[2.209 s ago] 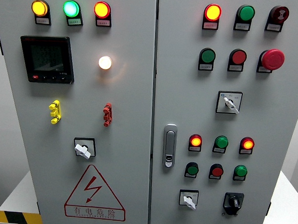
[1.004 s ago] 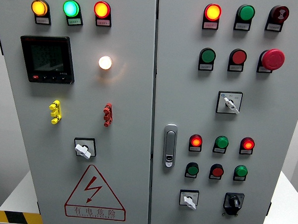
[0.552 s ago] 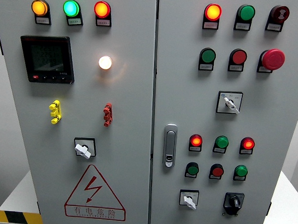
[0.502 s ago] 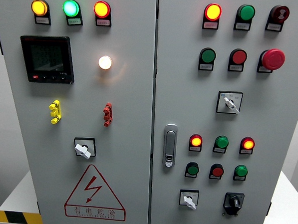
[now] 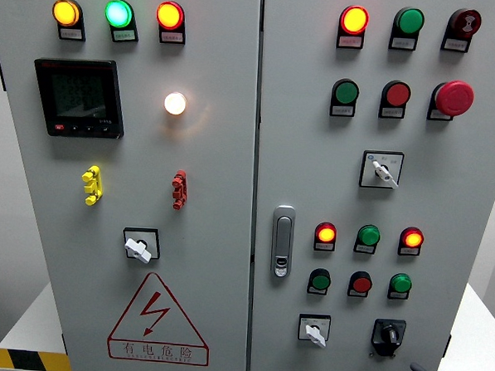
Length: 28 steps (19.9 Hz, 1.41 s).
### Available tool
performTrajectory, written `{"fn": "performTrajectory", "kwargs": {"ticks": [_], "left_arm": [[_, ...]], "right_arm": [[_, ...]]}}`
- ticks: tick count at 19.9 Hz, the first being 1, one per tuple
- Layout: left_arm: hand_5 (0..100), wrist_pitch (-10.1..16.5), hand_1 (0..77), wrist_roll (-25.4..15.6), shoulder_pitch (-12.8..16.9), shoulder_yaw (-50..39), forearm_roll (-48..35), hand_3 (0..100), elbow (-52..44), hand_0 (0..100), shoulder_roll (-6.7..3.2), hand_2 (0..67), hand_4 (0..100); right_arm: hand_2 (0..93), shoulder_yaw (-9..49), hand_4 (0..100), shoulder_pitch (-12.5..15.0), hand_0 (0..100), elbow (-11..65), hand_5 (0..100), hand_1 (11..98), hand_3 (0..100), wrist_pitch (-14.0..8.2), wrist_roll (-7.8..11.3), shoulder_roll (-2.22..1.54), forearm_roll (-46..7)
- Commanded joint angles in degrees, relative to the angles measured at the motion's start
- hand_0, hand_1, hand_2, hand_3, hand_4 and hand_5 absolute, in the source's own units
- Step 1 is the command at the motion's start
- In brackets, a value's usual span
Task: Trip black knob to open circuit
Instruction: 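Reach the right hand up to the black rotary knob, then grip the black knob with the right hand and twist it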
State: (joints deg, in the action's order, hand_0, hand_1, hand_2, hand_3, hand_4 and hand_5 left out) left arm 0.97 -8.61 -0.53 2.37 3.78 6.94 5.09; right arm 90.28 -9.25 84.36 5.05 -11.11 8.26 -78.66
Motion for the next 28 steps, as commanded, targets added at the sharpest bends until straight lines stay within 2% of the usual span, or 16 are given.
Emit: {"fn": "performTrajectory", "kwargs": {"ticks": [1,7,13,15,18,28], "left_arm": [[2,0.0,3.3,0.0,0.0,0.0,0.0,21,0.0,0,0.01,12.9,7],[2,0.0,3.3,0.0,0.0,0.0,0.0,21,0.0,0,0.01,12.9,7],[2,0.0,3.2,0.0,0.0,0.0,0.0,21,0.0,0,0.01,12.8,7],[2,0.0,3.2,0.0,0.0,0.0,0.0,21,0.0,0,0.01,12.8,7],[2,0.0,3.1,0.0,0.0,0.0,0.0,21,0.0,0,0.01,12.8,7],[2,0.0,3.3,0.0,0.0,0.0,0.0,21,0.0,0,0.01,12.8,7]], "right_arm": [[0.8,-0.02,95,-0.6,93,0.28,100,87.6,88,-0.13,-0.32,0.09,0.0],[1.0,-0.55,95,-1.74,97,1.42,100,87.6,89,-0.22,-0.75,0.18,0.09],[0.8,-0.81,96,-2.7,100,1.33,100,88.0,89,-0.4,-0.93,0.0,0.18],[0.7,-0.81,96,-3.41,100,1.16,100,88.0,89,-0.4,-1.02,0.09,1.4],[0.6,-0.99,96,-3.5,100,1.07,100,88.1,89,-1.01,-1.54,0.09,2.64],[1.1,-1.95,96,-3.23,100,0.54,100,86.7,90,-1.1,-2.24,0.09,5.01]]}}
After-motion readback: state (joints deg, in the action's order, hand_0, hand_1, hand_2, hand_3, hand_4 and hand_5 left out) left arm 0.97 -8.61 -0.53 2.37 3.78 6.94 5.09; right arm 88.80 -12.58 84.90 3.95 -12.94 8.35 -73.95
